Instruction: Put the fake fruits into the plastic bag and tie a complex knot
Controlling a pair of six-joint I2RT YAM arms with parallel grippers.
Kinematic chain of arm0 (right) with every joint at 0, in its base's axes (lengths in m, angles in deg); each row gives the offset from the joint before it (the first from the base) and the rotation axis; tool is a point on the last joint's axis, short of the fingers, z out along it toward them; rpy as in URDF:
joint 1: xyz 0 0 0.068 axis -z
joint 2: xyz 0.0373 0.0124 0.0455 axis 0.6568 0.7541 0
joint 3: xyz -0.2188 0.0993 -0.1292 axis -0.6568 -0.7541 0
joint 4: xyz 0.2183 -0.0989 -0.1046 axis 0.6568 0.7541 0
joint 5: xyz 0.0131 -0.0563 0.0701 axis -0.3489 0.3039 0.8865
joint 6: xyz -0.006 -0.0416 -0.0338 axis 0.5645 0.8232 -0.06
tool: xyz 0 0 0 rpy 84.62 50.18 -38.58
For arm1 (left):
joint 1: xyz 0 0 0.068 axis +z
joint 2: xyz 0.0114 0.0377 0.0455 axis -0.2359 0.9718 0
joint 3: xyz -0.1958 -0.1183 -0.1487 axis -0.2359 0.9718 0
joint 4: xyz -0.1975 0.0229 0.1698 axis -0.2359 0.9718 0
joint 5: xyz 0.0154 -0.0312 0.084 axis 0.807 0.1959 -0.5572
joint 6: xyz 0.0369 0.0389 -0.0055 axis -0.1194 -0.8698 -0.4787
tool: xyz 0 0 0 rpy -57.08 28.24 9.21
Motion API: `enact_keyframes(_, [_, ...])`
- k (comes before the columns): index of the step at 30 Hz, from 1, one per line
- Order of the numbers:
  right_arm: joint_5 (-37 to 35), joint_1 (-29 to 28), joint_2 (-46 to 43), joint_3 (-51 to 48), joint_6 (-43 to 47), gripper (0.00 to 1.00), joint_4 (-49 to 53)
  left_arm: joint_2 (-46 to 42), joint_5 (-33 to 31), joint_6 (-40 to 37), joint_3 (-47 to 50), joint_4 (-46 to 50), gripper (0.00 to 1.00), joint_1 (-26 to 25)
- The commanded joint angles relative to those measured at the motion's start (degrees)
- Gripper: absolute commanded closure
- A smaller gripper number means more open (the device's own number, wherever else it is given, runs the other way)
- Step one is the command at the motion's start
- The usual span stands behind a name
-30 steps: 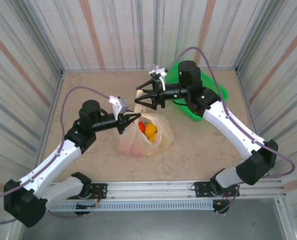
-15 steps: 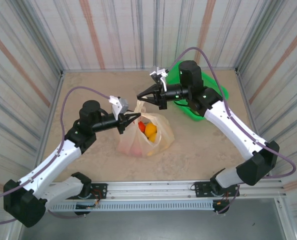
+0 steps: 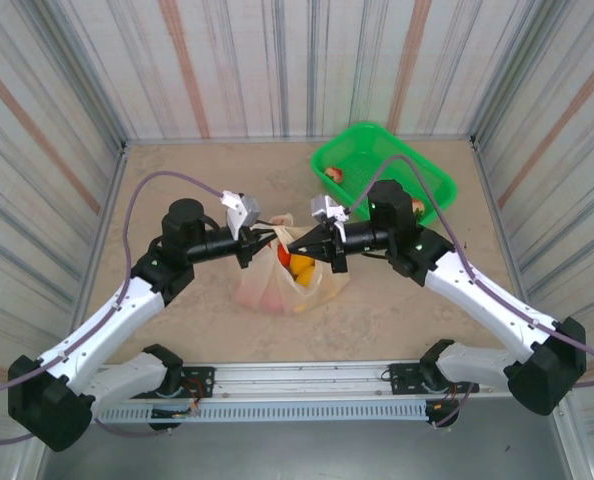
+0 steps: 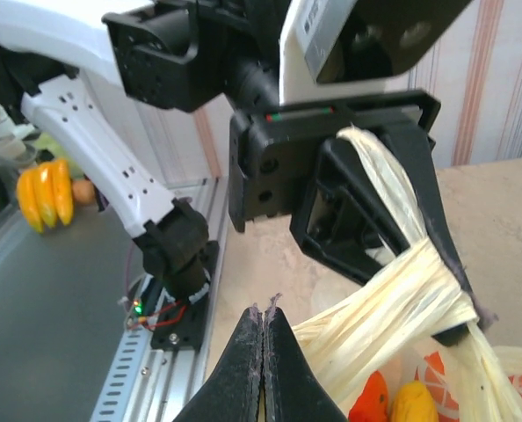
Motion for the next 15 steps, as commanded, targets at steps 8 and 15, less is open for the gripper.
enact_keyframes(8, [-9.9,-1.2,-0.4,-3.5,6.8,1.0,-4.4,0.2,-1.0,1.7,-1.3,0.7,0.92,0.5])
enact_keyframes(15, [-9.9,-1.2,-0.3,-3.5,6.6,1.0,-6.0,-0.1,-0.7,1.7,-1.7,1.4,0.86,0.5])
